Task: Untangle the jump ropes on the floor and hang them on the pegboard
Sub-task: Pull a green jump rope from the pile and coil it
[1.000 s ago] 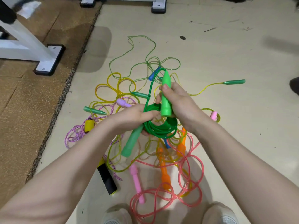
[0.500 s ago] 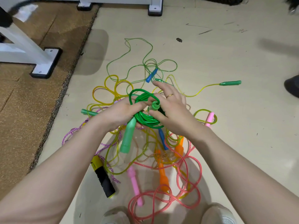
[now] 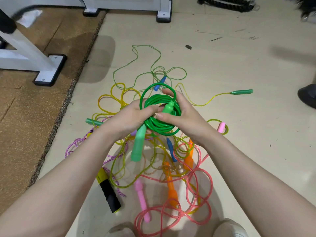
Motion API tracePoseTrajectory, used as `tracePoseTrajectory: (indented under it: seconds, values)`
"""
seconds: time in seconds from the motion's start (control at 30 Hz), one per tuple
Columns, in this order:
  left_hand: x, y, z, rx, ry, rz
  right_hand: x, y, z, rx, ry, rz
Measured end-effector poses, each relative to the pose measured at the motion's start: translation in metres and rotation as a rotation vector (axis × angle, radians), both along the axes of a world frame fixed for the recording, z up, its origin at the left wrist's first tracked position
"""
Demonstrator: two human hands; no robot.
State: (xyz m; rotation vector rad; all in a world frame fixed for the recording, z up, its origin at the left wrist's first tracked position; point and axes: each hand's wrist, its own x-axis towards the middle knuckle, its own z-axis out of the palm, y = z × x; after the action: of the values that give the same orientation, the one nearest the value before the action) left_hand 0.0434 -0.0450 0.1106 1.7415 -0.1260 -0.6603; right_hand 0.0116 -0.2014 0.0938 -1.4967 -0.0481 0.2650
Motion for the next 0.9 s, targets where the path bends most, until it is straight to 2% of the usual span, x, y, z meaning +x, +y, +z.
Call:
tracePoseTrajectory:
  seconds: [0.07, 0.13, 0.2, 0.3, 0.37, 0.4, 0.47, 0.5, 0.53, 0.57, 0.6, 0.67, 0.7, 0.73, 0.8, 0.9]
  values:
    - [-0.001, -0.001, 0.002, -0.028, 0.006, -0.02, -0.004, -0.001, -0.006, 0.198, 0.112, -0.012]
    - [-0.001, -0.005, 0.005, -0.116, 0.063, -0.009, -0.007, 0.0, -0.014, 0.544, 0.306, -0.024]
    - [-0.001, -0.011, 0.006, -0.192, 0.083, -0.02, -0.009, 0.002, -0.015, 0.702, 0.371, -0.044]
    - [0.002, -0.019, 0.006, -0.163, 0.049, -0.061, -0.007, 0.009, -0.012, 0.538, 0.388, -0.06]
    - [0.006, -0.023, 0.005, -0.185, 0.075, 0.007, 0.003, 0.004, -0.02, 0.329, 0.364, -0.222]
    - [0.01, -0.024, 0.004, -0.204, 0.098, 0.077, 0.008, -0.002, -0.027, 0.133, 0.324, -0.321]
    - [0.019, -0.024, 0.005, -0.228, 0.14, 0.208, 0.017, -0.023, -0.047, -0.429, 0.215, -0.407]
    - [0.026, -0.026, 0.006, -0.216, 0.134, 0.224, 0.021, -0.035, -0.056, -0.631, 0.224, -0.412]
    - [0.034, -0.029, 0.003, -0.181, 0.106, 0.196, 0.024, -0.044, -0.06, -0.712, 0.289, -0.418]
    - [0.039, -0.035, 0.004, -0.125, 0.072, 0.125, 0.029, -0.052, -0.059, -0.651, 0.353, -0.413]
    - [0.043, -0.042, 0.005, -0.064, 0.034, 0.032, 0.037, -0.057, -0.051, -0.457, 0.412, -0.395]
    - [0.051, -0.059, 0.014, 0.007, -0.013, -0.109, 0.059, -0.066, -0.017, 0.079, 0.449, -0.334]
    - [0.055, -0.067, 0.024, 0.015, -0.018, -0.139, 0.07, -0.07, 0.006, 0.261, 0.43, -0.292]
    - [0.059, -0.076, 0.038, 0.01, -0.014, -0.145, 0.079, -0.074, 0.031, 0.355, 0.4, -0.243]
    - [0.066, -0.09, 0.072, -0.039, 0.001, -0.121, 0.088, -0.079, 0.074, 0.285, 0.312, -0.183]
    - [0.072, -0.112, 0.141, -0.131, 0.065, -0.067, 0.082, -0.089, 0.146, -0.026, 0.218, -0.239]
